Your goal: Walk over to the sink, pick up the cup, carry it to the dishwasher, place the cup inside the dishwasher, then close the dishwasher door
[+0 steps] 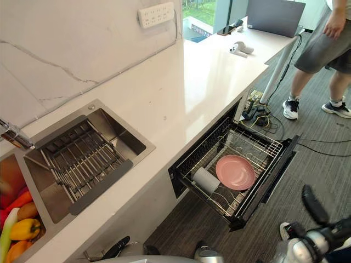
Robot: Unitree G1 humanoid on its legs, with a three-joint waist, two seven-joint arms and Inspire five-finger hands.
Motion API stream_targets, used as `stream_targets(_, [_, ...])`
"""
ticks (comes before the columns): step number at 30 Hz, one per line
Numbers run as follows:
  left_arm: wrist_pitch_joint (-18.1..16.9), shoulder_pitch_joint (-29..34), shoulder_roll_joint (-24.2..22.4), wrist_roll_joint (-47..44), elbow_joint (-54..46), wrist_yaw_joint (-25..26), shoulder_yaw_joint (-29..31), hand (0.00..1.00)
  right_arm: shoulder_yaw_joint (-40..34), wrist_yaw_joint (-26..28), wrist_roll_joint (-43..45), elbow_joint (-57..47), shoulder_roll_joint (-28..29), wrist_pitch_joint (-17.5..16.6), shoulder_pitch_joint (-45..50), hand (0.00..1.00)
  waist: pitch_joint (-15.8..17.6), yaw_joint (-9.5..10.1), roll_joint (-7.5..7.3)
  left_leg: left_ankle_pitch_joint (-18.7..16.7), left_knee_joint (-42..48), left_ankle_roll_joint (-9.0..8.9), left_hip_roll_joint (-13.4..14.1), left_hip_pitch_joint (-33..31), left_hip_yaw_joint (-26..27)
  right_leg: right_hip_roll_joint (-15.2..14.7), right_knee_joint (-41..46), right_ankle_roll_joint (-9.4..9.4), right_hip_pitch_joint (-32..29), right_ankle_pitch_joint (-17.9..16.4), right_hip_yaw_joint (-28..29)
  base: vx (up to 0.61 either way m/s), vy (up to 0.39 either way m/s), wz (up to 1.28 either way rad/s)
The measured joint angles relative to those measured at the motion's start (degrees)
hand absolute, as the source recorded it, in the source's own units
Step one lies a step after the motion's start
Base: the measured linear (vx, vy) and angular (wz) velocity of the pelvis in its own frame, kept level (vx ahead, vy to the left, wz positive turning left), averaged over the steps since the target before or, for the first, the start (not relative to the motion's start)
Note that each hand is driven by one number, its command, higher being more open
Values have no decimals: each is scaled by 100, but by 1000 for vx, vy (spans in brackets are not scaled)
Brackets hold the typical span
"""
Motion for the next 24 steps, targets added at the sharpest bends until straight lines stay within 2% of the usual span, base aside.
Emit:
stream_targets(2, [-12, -8, -18, 1, -4, 5, -1, 100, 438, 117, 374, 368, 52, 41, -16, 100, -3, 20, 6, 14, -35, -23, -29, 0, -2, -19, 7, 6, 0, 4, -30, 25, 27, 11])
stream_targets(4, [-35, -21, -70, 3, -5, 5, -4, 100, 949, 415, 766, 618, 11, 148, -118, 100, -44, 81, 74, 32, -161, -54, -102, 4, 2, -56, 6, 39, 1, 27, -119, 21, 48, 22])
stream_targets(6, [-51, -46, -99, 22, -13, 0, -10, 100, 1230, 673, 761, 696, -9, 187, -209, 100, -38, 145, 64, 82, -287, -130, -179, 2, -3, -104, 4, 63, 5, 42, -230, 16, 52, 32])
stream_targets(12, [-235, -53, -175, 307, -39, -130, -5, 100, 1250, 1108, 1139, 814, -225, 424, -243, 100, -61, 308, 99, 156, -722, -125, -366, 8, -23, -164, -4, 116, -40, 76, -448, 7, 55, 20])
stream_targets(18, [-551, -52, -247, 817, -49, -209, -8, 100, 1250, 1445, 1831, 1047, -540, 570, -362, 100, -65, 342, 99, 325, -1082, -145, -561, 19, -139, -251, -4, 159, -101, 108, -590, 16, 54, 11])
stream_targets(24, [-667, -46, -275, 1036, -55, -230, -53, 100, 1256, 1868, 2467, 1061, -666, 685, -365, 100, -69, 373, 103, 598, -1549, -150, -764, 48, -405, -286, -7, 163, -109, 111, -879, 16, 22, 23])
